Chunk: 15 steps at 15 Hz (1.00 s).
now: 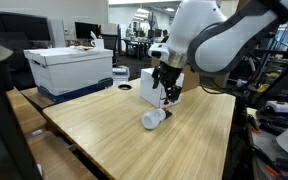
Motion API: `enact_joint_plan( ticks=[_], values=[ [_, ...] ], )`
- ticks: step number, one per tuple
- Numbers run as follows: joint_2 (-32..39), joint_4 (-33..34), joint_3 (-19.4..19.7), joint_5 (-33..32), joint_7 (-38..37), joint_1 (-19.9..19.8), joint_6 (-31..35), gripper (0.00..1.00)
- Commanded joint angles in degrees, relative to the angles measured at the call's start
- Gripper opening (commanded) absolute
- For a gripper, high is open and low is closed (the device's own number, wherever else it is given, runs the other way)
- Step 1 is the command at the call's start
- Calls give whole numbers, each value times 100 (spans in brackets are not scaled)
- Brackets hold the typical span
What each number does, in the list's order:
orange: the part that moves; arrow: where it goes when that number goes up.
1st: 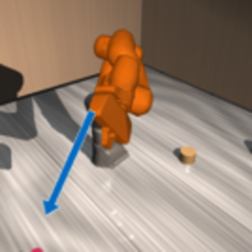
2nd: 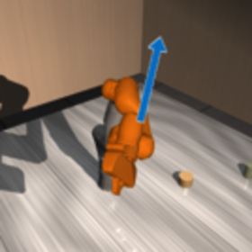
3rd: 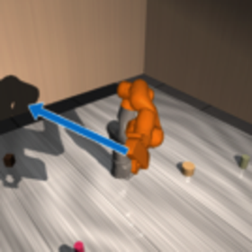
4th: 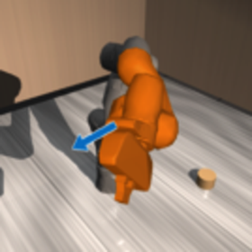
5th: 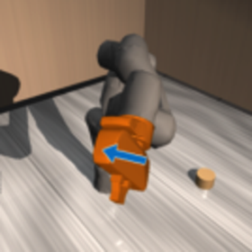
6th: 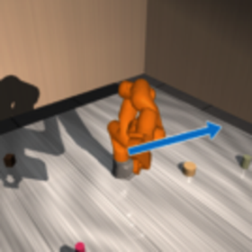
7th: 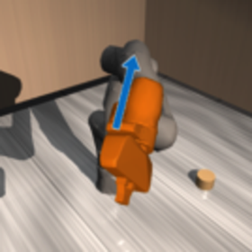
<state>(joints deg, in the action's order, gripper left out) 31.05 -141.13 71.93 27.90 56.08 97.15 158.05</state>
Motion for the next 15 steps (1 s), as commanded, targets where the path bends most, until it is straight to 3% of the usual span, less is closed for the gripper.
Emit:
enact_joint_plan(
  ticks=[1,4,8,10,11,15],
  values=[
    [54,550,971,-1522,-1032,870,-1448,100],
    [-413,1116,1185,-2821,-1748,1072,-2541,100],
    [-1466,1447,747,-4146,-2191,727,-3022,100],
    [-2028,1365,440,-4635,-2200,428,-2821,100],
    [-1738,1224,770,-3972,-1501,660,-2534,100],
    [-2356,1034,620,-3763,-985,350,-2566,100]
  ],
)
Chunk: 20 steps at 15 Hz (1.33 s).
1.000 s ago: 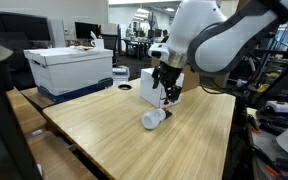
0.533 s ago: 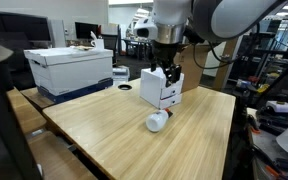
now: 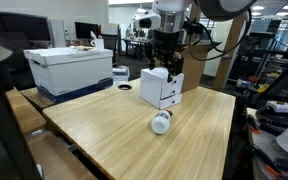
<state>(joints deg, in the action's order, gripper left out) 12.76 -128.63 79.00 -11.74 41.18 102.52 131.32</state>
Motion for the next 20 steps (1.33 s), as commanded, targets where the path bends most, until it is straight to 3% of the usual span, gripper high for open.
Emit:
enact_joint_plan(
  ticks=[1,9,10,11,20],
  values=[
    [-601,-286,-79,183,683,-205,123,100],
    [-1103,-815,-63,-103,2043,-160,1027,100],
    [-1341,-787,-1174,-376,1718,-1236,919,100],
    [-1340,-816,-1318,-346,1701,-1365,923,100],
    [-915,-888,-5061,72,1355,-5012,1035,100]
  ],
)
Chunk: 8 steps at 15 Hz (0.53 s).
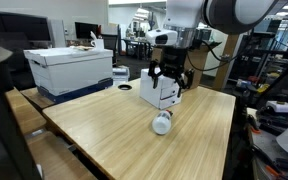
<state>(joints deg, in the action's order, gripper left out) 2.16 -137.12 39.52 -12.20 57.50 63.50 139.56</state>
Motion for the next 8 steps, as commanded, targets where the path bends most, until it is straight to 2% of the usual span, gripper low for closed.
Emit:
enact_joint_plan(
  ticks=[1,3,5,8],
  values=[
    [170,-34,-1484,179,-314,-1477,237,100],
    [228,-27,-2311,187,-447,-2293,263,100],
    [311,-50,-2978,161,-499,-2961,379,100],
    [398,-15,-3775,462,-392,-3785,442,100]
  ],
)
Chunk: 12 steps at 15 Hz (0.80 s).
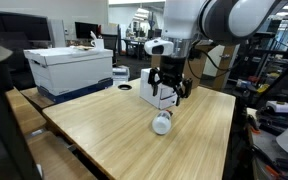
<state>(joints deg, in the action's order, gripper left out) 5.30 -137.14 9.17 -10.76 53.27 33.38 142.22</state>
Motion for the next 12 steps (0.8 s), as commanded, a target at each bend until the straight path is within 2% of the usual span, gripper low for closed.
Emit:
enact_joint_plan(
  ticks=[1,6,12],
  values=[
    [131,54,-986,238,-163,-1022,53,100],
    [203,67,-1556,179,-307,-1699,96,100],
    [302,-23,-1830,245,19,-2129,427,100]
  ],
)
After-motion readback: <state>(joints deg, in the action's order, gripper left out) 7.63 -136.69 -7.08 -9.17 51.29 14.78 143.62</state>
